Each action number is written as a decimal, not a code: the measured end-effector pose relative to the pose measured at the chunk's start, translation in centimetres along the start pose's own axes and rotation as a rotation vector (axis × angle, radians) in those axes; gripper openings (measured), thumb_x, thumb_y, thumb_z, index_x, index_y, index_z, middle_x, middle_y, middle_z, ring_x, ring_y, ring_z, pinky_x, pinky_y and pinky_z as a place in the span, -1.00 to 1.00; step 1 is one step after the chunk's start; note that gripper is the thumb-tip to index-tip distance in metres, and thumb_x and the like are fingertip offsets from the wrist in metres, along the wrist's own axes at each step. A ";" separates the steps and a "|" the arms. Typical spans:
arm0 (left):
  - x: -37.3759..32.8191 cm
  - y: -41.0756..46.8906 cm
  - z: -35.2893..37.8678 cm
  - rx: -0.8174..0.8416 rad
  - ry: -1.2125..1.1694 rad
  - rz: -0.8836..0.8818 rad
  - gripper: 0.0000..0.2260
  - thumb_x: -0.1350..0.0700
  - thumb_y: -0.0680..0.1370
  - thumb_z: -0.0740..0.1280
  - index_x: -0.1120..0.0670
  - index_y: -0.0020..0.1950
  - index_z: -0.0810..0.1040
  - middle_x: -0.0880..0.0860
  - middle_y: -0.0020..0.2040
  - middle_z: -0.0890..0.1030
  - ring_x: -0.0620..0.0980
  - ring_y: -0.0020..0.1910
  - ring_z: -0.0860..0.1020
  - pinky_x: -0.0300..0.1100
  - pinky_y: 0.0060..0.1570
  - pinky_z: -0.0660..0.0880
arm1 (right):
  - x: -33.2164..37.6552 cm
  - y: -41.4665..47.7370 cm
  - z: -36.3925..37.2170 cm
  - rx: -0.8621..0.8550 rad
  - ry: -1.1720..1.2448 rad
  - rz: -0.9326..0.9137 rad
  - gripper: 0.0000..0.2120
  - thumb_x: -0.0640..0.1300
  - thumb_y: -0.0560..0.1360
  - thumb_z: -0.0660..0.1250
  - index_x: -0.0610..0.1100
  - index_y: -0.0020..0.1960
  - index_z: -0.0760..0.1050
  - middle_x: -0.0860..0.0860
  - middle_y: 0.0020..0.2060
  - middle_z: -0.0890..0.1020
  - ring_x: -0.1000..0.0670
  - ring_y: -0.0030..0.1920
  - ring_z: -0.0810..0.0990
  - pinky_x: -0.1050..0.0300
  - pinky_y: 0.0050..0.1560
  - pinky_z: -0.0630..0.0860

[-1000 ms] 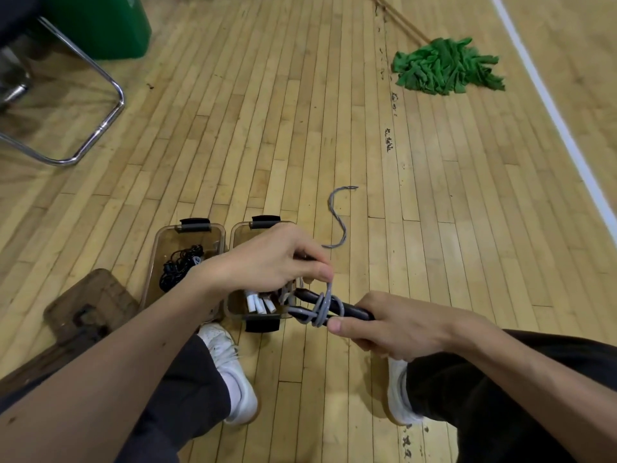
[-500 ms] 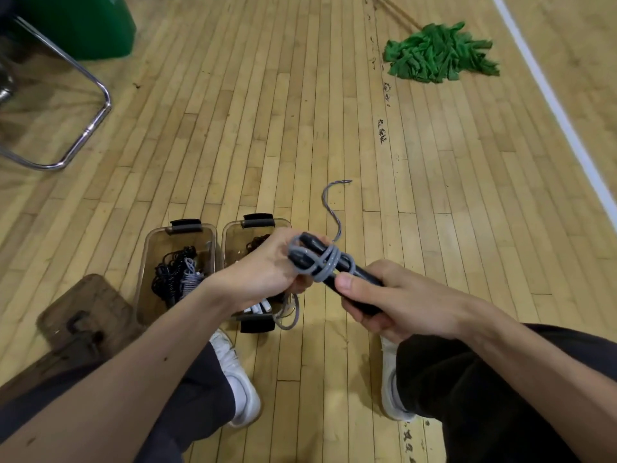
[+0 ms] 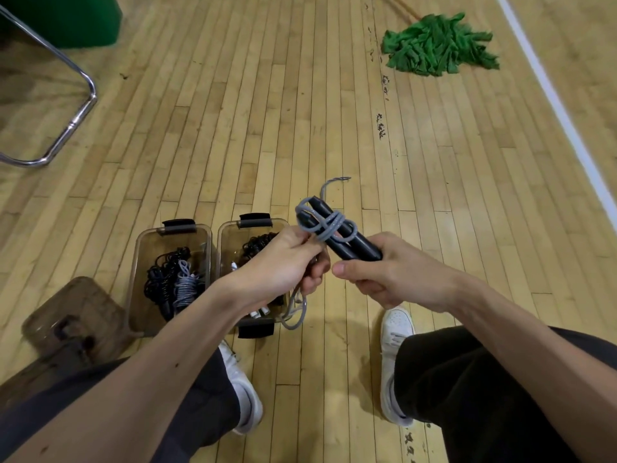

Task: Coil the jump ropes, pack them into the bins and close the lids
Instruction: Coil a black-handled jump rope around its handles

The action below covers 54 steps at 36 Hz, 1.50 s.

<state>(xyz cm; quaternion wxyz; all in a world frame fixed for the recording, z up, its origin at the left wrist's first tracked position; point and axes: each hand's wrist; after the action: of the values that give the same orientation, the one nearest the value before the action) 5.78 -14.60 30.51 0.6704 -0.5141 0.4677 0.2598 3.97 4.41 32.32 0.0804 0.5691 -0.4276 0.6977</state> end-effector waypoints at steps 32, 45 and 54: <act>-1.7 -1.2 0.4 0.133 1.382 0.304 -0.80 -0.14 0.61 0.30 -0.06 0.05 0.62 -0.10 -0.21 0.54 -0.09 -0.17 0.53 -0.19 -0.24 0.37 | -3.0 0.1 0.7 0.042 -0.320 0.491 -0.76 0.02 0.57 0.39 -0.14 -0.08 0.45 -0.02 -0.37 0.45 0.04 -0.45 0.36 0.14 -0.41 0.35; -2.3 1.0 -0.6 0.111 1.057 0.291 -0.70 -0.21 0.33 0.55 0.00 -0.20 0.67 -0.12 -0.29 0.55 -0.15 -0.24 0.51 -0.21 -0.31 0.42 | -2.5 0.7 0.2 0.230 -0.493 0.413 -0.74 0.03 0.57 0.38 -0.15 -0.12 0.48 -0.05 -0.37 0.46 -0.04 -0.39 0.42 0.05 -0.33 0.43; -1.8 0.9 -0.7 0.164 0.773 0.199 -0.71 -0.16 0.27 0.61 0.01 -0.27 0.65 -0.03 -0.29 0.63 -0.13 -0.29 0.57 -0.08 -0.25 0.53 | -2.2 -0.7 1.2 0.259 -0.554 0.276 -0.68 0.11 0.56 0.37 -0.11 -0.18 0.44 0.01 -0.40 0.44 0.01 -0.43 0.39 0.10 -0.36 0.40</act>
<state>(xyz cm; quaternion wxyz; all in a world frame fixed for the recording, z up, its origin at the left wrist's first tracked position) 3.97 -14.69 31.72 0.4556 -0.4711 0.7518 0.0726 6.00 4.83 30.74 -0.2071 0.6795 -0.4142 0.5691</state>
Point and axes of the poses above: each hand's wrist, its own y-axis towards the middle knuckle, its own z-axis out of the palm, x = y × z
